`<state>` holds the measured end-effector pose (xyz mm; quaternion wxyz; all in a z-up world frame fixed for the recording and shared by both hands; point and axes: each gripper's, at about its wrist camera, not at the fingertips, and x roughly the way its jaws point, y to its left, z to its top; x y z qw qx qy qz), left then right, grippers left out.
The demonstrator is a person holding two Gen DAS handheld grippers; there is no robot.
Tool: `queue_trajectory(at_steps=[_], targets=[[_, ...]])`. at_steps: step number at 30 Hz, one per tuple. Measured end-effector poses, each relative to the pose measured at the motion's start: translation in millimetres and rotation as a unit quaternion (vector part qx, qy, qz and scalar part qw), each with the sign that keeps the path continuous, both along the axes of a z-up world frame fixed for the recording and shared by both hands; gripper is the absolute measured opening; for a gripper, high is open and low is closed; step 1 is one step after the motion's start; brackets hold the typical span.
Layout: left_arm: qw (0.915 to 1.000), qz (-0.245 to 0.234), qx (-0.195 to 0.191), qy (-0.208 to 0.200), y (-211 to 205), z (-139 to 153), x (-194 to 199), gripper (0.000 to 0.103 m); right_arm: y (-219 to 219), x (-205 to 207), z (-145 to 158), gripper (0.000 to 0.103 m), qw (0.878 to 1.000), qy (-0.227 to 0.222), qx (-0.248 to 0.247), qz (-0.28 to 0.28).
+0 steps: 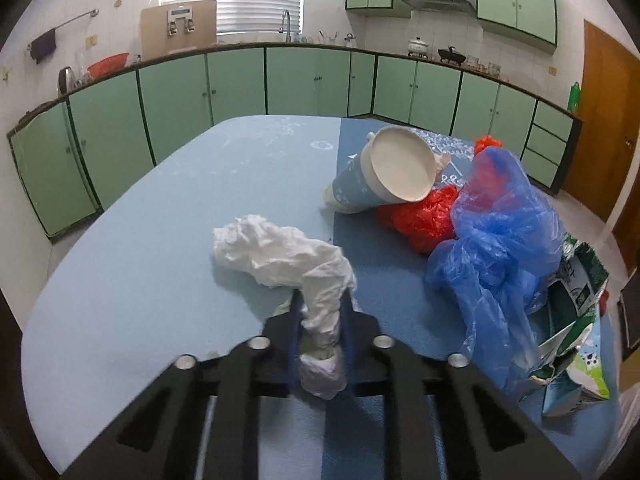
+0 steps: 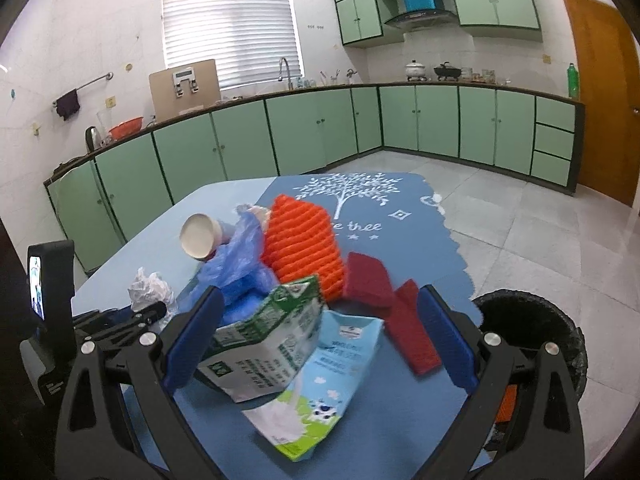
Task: Collect trash
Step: 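Grasp the white tissue with the left gripper while the right gripper reaches the milk carton, then grasp the green milk carton with the right gripper and lift it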
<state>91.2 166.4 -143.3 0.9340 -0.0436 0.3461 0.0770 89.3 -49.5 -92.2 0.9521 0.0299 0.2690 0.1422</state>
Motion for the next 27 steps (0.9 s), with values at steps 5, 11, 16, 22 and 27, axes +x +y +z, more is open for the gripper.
queue_trajectory(at_steps=[5, 11, 16, 22, 27], targets=[[0.9997, 0.007, -0.005, -0.024, 3, 14, -13, 0.011, 15, 3, 1, 0.094, 1.000, 0.002, -0.009, 0.002], [0.9990, 0.008, -0.007, -0.044, 6, 30, -27, 0.011, 31, 12, -4, 0.094, 1.000, 0.012, -0.024, -0.008], [0.9988, -0.003, -0.016, -0.047, 5, 34, -31, 0.011, 34, 17, -13, 0.079, 0.998, 0.041, -0.048, -0.004], [0.9983, -0.015, -0.022, -0.052, -1, 38, -33, 0.011, 26, 8, -10, 0.073, 0.997, 0.046, -0.058, -0.001], [0.9980, -0.026, -0.020, -0.055, -10, 40, -35, 0.011, 15, 7, -9, 0.061, 0.995, 0.071, -0.068, -0.011]])
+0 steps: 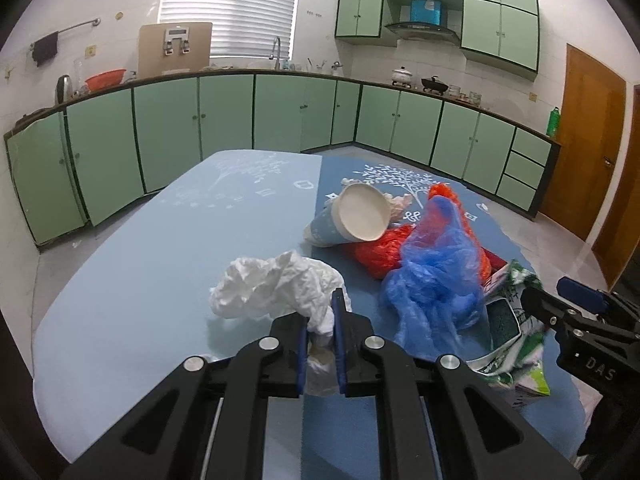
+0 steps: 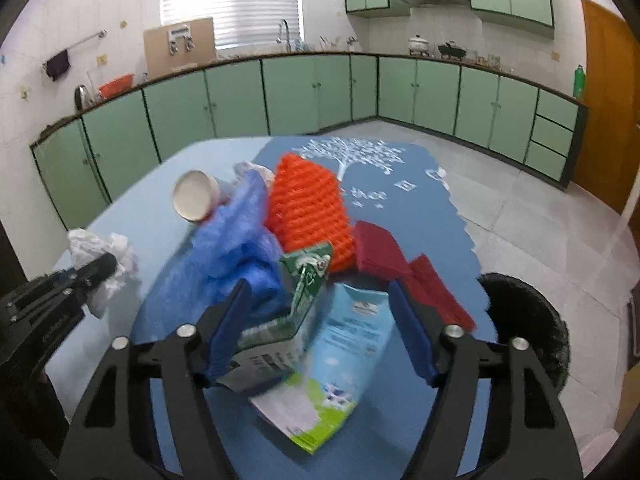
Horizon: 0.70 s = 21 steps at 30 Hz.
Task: Collect trash
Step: 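Grasp the green milk carton with the right gripper and lift it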
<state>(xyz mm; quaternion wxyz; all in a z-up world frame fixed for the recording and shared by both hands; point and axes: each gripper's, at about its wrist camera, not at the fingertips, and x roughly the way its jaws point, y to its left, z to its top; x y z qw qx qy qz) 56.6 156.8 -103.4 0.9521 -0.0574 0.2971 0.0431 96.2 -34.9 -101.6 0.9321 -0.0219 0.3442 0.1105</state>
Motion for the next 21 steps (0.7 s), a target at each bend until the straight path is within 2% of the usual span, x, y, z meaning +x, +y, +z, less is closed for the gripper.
queue_trajectory(at_steps=[3, 5, 10, 12, 14, 21], targets=[[1.0000, -0.007, 0.001, -0.002, -6, 1, 0, 0.011, -9, 1, -5, 0.053, 1.000, 0.021, 0.019, 0.002], [0.9999, -0.012, 0.002, -0.001, -10, 2, 0, 0.011, -11, 4, -10, 0.043, 0.999, 0.040, 0.032, 0.012], [0.9998, -0.021, 0.005, 0.002, -16, 0, 0, 0.011, -12, 5, -18, 0.041, 0.997, 0.057, 0.045, 0.023], [0.9997, -0.022, 0.005, 0.004, -16, -1, 1, 0.011, -12, 7, -20, 0.033, 0.996, 0.068, 0.055, 0.030], [0.9997, -0.023, 0.005, 0.006, -17, -1, 3, 0.011, -12, 9, -21, 0.020, 0.994, 0.077, 0.064, 0.037], [0.9994, -0.032, 0.010, -0.003, -22, 5, 1, 0.011, -10, 4, -6, 0.011, 0.992, 0.060, 0.088, 0.062]])
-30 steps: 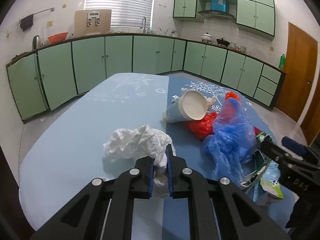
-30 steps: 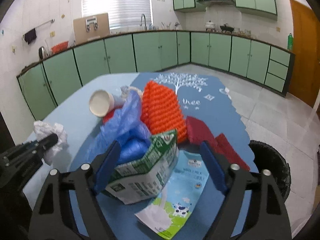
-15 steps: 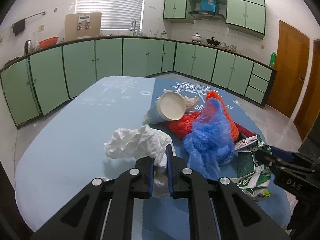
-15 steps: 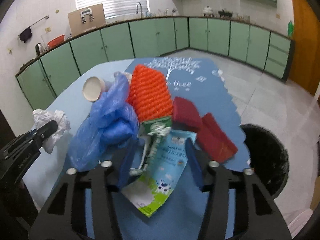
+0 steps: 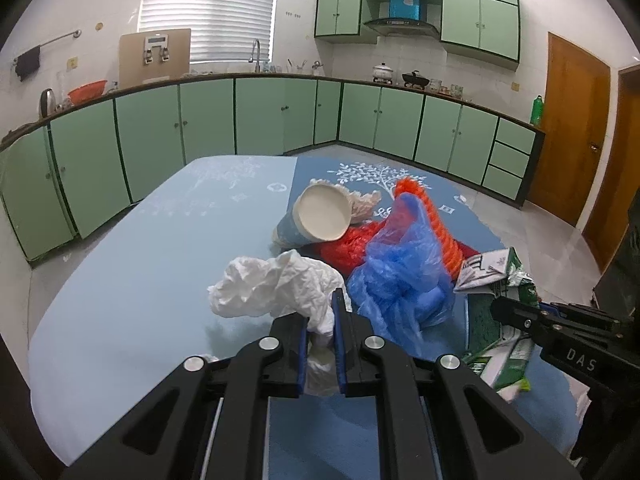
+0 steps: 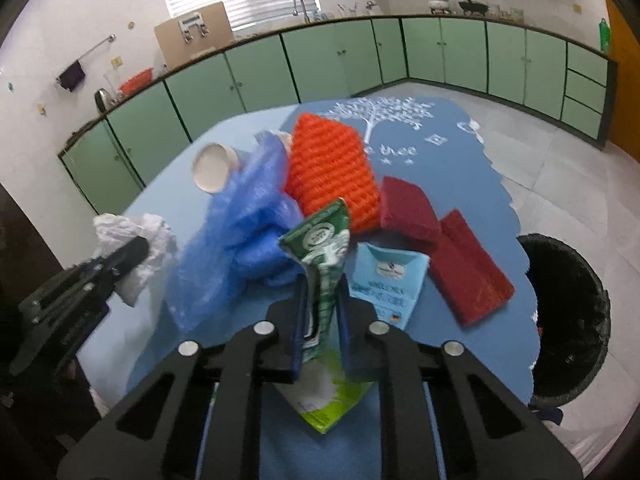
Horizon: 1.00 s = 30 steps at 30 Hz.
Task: Collect trash
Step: 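Grasp the green milk carton with the right gripper and lift it, then carry tissue and carton to the bin and open both grippers over it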
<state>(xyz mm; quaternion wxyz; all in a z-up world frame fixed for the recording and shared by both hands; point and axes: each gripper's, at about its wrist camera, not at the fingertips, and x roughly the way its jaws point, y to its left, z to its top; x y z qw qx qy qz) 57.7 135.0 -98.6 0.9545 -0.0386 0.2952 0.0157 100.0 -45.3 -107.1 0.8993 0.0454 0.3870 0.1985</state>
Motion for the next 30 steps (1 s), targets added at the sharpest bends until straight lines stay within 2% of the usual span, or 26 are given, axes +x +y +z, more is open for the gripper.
queue_trajectory(at_steps=[6, 18, 23, 30], targets=[[0.9996, -0.017, 0.004, -0.022, -10, 16, -5, 0.011, -5, -6, 23, 0.010, 0.999, -0.028, 0.020, 0.003], [0.9964, -0.056, -0.001, -0.063, -41, 53, -4, 0.011, -33, -15, 69, 0.010, 0.995, -0.094, 0.012, -0.019], [0.9934, -0.087, -0.003, -0.075, -66, 62, 3, 0.011, -56, -15, 81, 0.010, 0.993, -0.112, 0.004, -0.039], [0.9878, -0.132, -0.007, -0.084, -108, 68, 23, 0.011, -113, -7, 94, 0.010, 0.987, -0.135, -0.016, -0.089]])
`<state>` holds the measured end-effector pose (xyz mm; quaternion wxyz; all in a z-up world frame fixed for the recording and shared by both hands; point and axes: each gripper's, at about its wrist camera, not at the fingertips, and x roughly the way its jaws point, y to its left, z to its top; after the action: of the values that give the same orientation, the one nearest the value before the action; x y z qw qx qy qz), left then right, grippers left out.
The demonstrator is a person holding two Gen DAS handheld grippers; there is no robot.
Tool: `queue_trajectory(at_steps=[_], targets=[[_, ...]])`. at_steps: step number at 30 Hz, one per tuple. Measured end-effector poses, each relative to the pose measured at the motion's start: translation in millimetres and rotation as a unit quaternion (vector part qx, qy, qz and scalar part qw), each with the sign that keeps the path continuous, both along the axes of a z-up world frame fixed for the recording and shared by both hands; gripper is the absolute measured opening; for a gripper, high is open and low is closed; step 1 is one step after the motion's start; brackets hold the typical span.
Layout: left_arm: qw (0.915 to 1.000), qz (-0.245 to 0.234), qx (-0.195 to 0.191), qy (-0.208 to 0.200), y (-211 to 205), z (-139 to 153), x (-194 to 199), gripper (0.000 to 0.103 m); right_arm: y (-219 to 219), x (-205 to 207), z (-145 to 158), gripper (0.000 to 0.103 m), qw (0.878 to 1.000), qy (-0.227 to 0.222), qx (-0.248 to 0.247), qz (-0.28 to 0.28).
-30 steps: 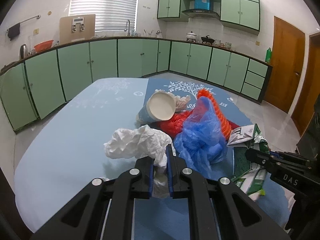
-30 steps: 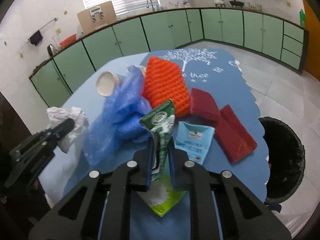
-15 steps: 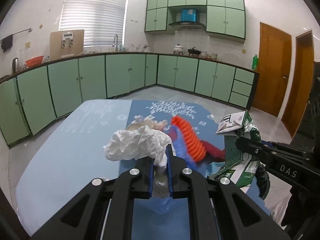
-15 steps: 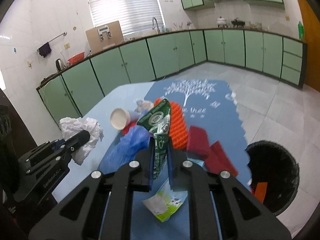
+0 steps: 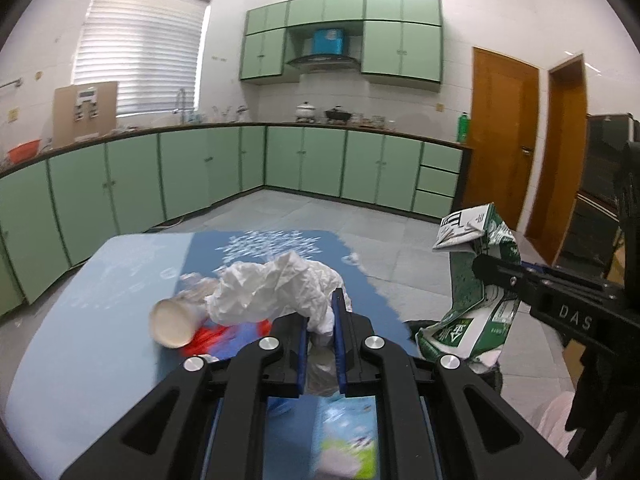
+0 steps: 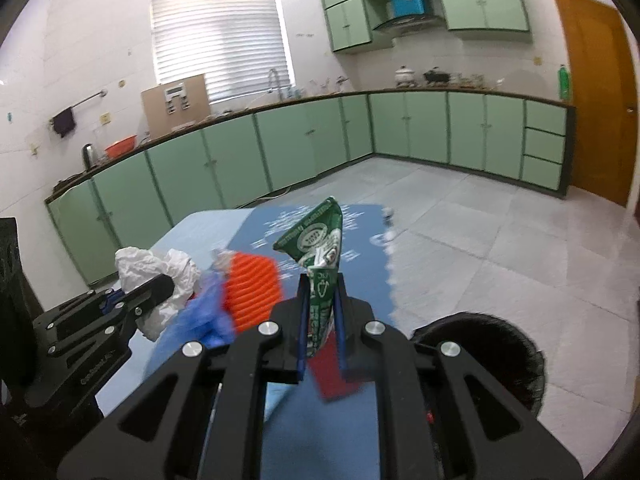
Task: Collect trash
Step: 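Carry tissue and carton to the bin and open both grippers over it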
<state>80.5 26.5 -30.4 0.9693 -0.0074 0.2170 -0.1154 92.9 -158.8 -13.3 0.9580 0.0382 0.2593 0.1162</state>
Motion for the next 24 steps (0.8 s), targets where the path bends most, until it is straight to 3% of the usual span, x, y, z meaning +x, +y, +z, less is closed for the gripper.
queue_trajectory(at_steps=[13, 24], targets=[[0.9950, -0.099, -0.016, 0.004, -115, -15, 53, 0.011, -118, 27, -26, 0.010, 0.994, 0.010, -0.035, -0.102], [0.9869, -0.149, -0.031, 0.052, -201, -56, 102, 0.011, -192, 62, -92, 0.010, 0.986, 0.057, -0.044, -0.152]])
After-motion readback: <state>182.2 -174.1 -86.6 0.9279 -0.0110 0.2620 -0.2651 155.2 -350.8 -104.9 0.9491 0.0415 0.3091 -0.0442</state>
